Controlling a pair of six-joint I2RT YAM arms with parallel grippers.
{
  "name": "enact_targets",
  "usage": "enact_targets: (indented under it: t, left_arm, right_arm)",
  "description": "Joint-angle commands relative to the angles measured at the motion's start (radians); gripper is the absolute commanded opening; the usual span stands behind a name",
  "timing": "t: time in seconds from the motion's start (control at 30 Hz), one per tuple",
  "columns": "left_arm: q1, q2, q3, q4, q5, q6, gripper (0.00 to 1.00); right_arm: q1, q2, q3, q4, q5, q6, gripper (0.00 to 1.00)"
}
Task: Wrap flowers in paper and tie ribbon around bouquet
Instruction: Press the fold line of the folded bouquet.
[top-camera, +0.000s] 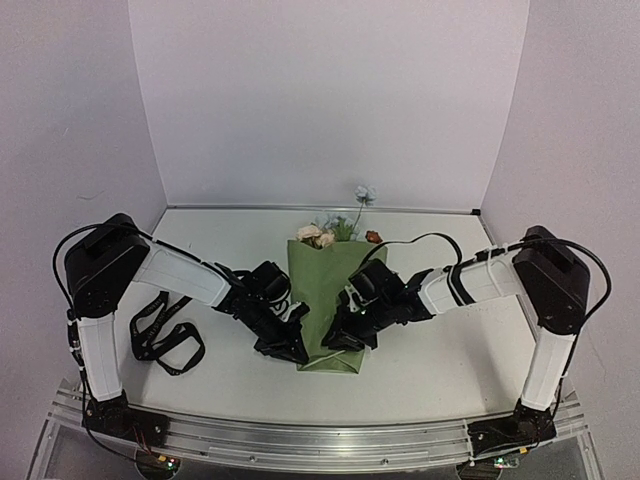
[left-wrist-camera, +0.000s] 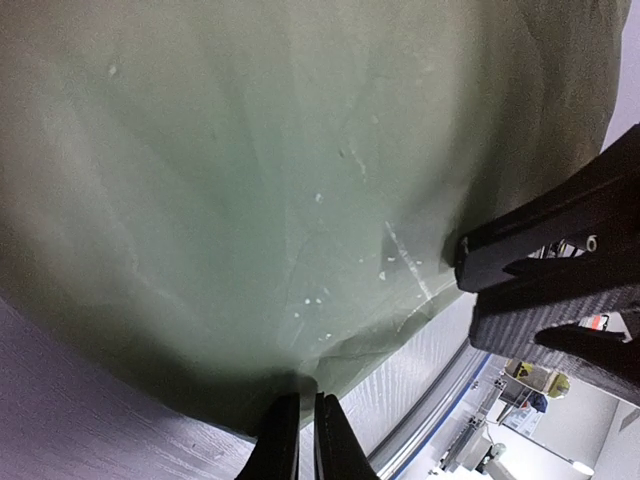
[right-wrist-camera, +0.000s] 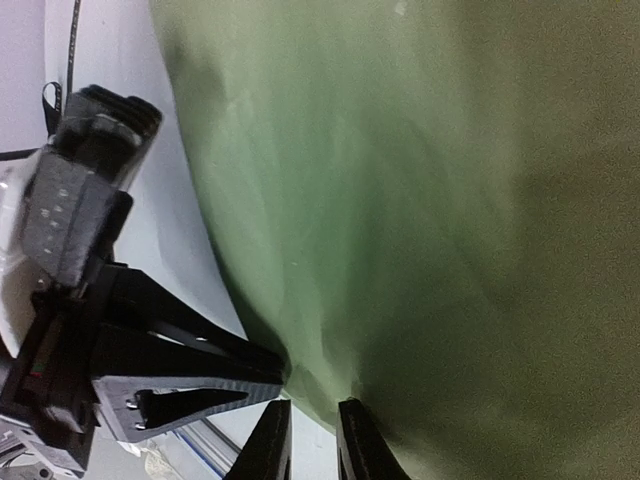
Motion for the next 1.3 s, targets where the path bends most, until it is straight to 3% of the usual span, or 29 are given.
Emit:
enact_targets:
  t: [0.0,0.3,0.67,1.27]
  left_arm:
    - [-0.006,-0.006,0.002,0.019,0.005,-0.003,0.09]
    - [0.003,0.002,-0.004,0.034,0.030,-0.008,0.10]
    - [0.101,0.038,-0.029,0.107,0.069,-0.029,0.12]
    - [0.234,0.165,0.098,0.158,0.084,-0.063,0.17]
  right_arm:
    - [0.008,0.025,-0.028,0.033,0.020,-0.008,0.19]
    - [0.009,0.035,-0.048,0.020,0.041,-0.052,0.18]
    - [0.008,0.060,-0.043,0.014,0.037,-0.062,0.18]
    - [0.008,0.062,-0.056,0.011,0.029,-0.080,0.18]
